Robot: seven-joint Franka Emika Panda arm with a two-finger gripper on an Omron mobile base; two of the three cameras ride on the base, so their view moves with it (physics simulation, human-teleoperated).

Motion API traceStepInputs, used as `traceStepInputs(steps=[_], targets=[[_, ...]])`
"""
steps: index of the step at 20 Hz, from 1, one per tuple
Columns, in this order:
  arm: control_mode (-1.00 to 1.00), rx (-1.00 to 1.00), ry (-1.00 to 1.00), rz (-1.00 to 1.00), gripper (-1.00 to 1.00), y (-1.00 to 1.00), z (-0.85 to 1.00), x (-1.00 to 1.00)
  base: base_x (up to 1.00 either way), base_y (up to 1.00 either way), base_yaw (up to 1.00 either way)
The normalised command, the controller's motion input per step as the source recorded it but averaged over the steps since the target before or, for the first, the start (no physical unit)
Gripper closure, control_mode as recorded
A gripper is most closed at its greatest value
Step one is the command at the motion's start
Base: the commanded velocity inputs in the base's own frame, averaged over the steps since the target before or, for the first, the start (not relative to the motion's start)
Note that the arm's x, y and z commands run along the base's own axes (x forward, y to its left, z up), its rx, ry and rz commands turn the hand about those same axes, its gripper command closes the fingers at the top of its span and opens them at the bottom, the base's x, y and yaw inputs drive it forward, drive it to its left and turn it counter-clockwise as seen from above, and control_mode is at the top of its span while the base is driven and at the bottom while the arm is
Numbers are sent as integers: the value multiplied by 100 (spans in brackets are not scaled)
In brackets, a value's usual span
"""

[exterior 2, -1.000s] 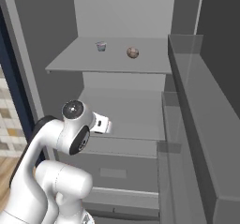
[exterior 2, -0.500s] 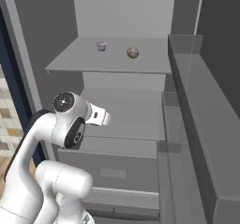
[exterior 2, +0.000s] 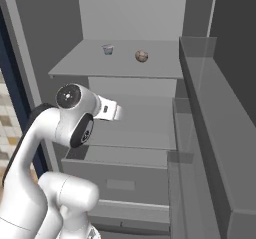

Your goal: Pick the egg and butter from the fridge and place them by the bowl for mixing.

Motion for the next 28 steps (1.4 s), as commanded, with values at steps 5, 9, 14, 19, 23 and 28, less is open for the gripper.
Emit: traceStepInputs(steps=[5,9,14,19,23,28], targets=[[-100,-1,-9,1,-100,-14,56,-8,0,0,0],[-100,-1,0,0,-100,-19,56,-3,0,0,0],[-100,0,0,0,-100,-17,62,0,0,0,0],[-100,0,1,0,-100,-9,55,15,0,0,0],[-100,0,8,0,-100,-7,39,37,0,0,0],[-100,-1,2,0,-100,-10,13,51,0,0,0]])
